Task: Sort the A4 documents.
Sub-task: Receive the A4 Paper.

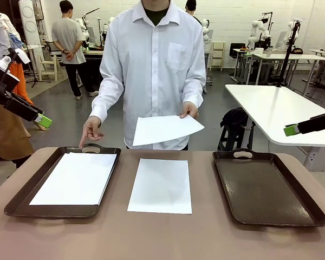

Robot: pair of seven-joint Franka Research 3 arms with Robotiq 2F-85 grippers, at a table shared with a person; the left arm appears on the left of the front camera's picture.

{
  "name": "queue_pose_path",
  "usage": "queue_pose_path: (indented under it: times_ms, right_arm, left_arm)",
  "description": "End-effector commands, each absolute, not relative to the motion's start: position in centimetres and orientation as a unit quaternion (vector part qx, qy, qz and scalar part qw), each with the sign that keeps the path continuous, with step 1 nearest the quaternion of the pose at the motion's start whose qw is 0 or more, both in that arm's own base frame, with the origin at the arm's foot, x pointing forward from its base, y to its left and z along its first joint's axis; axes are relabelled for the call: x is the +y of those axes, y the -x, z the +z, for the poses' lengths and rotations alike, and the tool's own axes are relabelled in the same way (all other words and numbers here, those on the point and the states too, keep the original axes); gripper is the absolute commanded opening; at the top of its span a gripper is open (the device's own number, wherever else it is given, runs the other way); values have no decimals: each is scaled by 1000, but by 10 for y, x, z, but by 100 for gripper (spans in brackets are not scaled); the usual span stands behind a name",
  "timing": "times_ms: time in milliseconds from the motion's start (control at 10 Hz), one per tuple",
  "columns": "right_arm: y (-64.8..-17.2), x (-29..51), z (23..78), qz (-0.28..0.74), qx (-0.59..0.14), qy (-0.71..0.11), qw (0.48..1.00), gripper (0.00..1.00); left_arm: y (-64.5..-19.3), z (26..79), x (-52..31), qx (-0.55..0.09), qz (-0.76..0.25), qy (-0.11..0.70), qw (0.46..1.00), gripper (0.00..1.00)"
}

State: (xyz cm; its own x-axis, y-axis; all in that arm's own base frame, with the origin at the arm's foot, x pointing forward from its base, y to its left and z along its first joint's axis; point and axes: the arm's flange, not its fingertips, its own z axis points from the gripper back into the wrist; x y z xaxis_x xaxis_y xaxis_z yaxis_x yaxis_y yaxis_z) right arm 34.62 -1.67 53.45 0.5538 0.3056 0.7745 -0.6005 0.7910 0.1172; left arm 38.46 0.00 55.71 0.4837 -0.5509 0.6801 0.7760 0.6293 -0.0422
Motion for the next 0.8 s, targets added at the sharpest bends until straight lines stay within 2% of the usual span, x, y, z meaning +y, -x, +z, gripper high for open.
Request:
queue_pose_path:
  times_ms: [0,500,700]
  right_arm:
    - [-348,-17,532,263,-392,-197,859,100]
    - [-348,-17,532,263,-392,-197,859,100]
    - [-348,-17,532,263,-392,-197,859,100]
  left_arm:
    - [-383,557,0,-321,-401,174,840,100]
    - [-385,557,0,-322,-393,175,843,100]
    - [-423,534,-10,-285,-377,280,836,100]
